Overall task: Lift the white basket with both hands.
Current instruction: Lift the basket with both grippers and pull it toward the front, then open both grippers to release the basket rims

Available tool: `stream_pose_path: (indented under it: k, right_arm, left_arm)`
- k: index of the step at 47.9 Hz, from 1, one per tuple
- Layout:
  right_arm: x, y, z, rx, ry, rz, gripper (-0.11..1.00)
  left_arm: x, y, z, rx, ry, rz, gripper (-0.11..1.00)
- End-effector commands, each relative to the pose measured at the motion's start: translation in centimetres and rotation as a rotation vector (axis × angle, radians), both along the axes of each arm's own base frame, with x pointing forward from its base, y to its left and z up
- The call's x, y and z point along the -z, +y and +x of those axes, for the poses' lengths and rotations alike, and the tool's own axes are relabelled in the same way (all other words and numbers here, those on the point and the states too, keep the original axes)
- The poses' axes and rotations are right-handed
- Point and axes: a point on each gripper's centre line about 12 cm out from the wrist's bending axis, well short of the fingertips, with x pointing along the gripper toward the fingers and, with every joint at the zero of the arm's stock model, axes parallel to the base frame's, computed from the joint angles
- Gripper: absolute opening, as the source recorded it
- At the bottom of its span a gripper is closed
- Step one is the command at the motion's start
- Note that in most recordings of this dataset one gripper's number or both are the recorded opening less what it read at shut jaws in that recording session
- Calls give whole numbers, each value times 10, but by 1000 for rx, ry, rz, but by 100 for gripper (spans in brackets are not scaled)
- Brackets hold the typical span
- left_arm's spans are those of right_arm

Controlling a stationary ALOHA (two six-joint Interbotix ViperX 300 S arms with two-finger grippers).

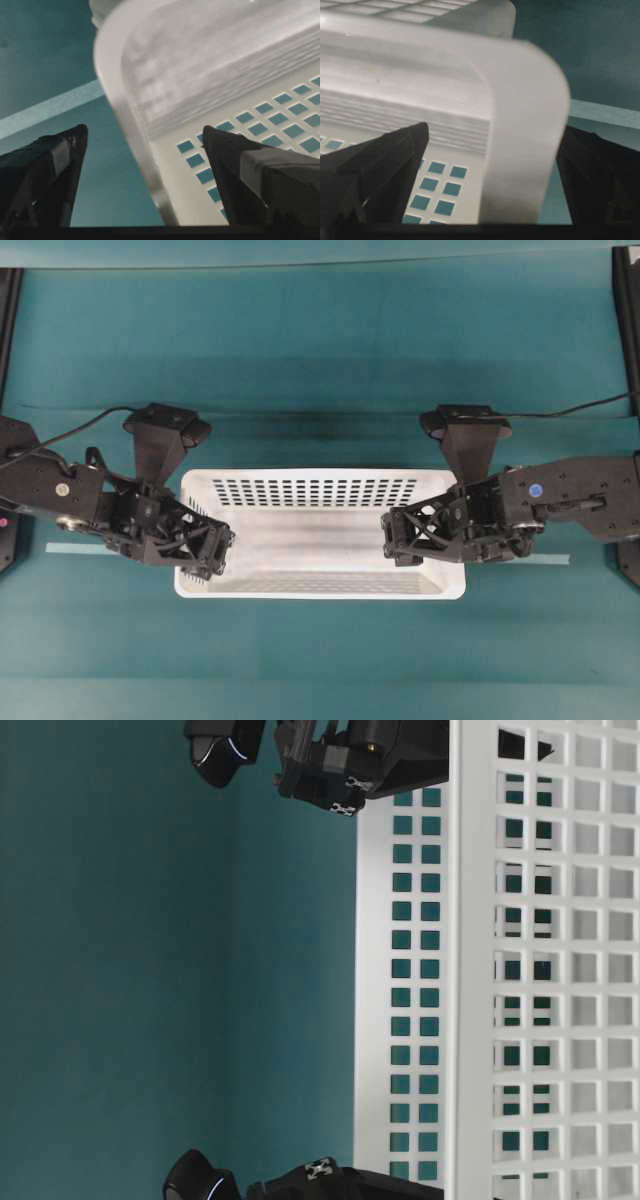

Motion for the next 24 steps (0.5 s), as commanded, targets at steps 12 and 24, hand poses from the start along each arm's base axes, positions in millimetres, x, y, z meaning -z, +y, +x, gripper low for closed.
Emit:
stream_pose_path:
  k: [12,24]
  right_arm:
    - [-21,-9,-3,4,-4,-18,99]
    - [-41,-16,-7,11,-19,-38,99]
  left_arm:
    - [-30,0,-1,0,-95,-8,92]
    - [-38,1,-3,0,-121,-8,92]
